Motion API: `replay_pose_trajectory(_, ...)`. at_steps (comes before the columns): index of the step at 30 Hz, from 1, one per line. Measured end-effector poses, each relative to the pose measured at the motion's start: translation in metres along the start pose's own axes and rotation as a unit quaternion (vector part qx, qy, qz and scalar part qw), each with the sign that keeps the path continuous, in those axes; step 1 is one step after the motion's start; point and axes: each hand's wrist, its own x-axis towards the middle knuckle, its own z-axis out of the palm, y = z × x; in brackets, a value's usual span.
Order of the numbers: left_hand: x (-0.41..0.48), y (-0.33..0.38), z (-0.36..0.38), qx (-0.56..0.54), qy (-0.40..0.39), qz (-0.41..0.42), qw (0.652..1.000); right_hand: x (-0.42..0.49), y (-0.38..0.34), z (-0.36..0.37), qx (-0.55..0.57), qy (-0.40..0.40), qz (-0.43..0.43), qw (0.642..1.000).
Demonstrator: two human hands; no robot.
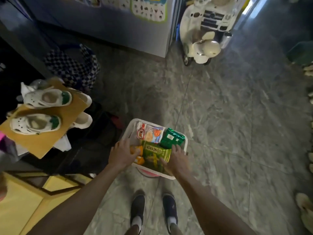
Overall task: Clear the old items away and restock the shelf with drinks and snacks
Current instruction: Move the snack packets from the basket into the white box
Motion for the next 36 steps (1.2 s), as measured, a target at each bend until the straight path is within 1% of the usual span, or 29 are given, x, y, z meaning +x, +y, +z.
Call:
replay_pose_trajectory(3,0.047,-0.007,0.046,0.031,-0.044,-0.001,0.999,0.047,0.006,0.040,-0.008,-0.032,-0.029,0.999)
replay_pose_trajectory(9,0.103,-0.023,0.128,0.034,-0.107,-0.007,0.994,0.115,0.015,0.121,-0.035,-0.079,-0.055,0.995)
replay_pose_trajectory(13,0.119,-0.032,0.156,0.031,-0.111,-0.032,0.993,0.128,0.020,0.157,-0.069,-0.069,-0.074,0.993)
replay_pose_trajectory(16,0.118,-0.033,0.160,0.019,-0.101,-0.035,0.994,0.131,0.021,0.160,-0.086,-0.038,-0.078,0.992)
replay_pose_trajectory(18,0.115,-0.030,0.153,-0.015,-0.085,-0.034,0.996,0.133,0.022,0.159,-0.089,-0.036,-0.089,0.991)
replay_pose_trajectory(20,0.109,-0.026,0.143,-0.050,-0.059,-0.034,0.996,0.130,0.020,0.152,-0.070,-0.040,-0.089,0.993)
replay_pose_trajectory(23,0.094,-0.020,0.120,-0.085,-0.023,-0.023,0.996,0.119,0.018,0.136,-0.002,-0.050,-0.082,0.995)
replay_pose_trajectory(26,0.073,-0.008,0.087,-0.099,0.024,-0.007,0.995,0.105,0.018,0.101,0.016,-0.025,-0.083,0.996)
replay_pose_trajectory(30,0.042,0.010,0.030,-0.136,0.073,0.003,0.988,0.083,0.009,0.028,0.026,0.004,-0.093,0.995)
replay_pose_trajectory(32,0.022,0.022,-0.004,-0.154,0.119,0.011,0.981,0.070,0.000,-0.016,0.033,0.027,-0.098,0.994)
replay_pose_trajectory(36,-0.027,0.043,-0.078,-0.168,0.194,0.008,0.967,0.036,-0.026,-0.104,0.055,0.048,-0.121,0.990)
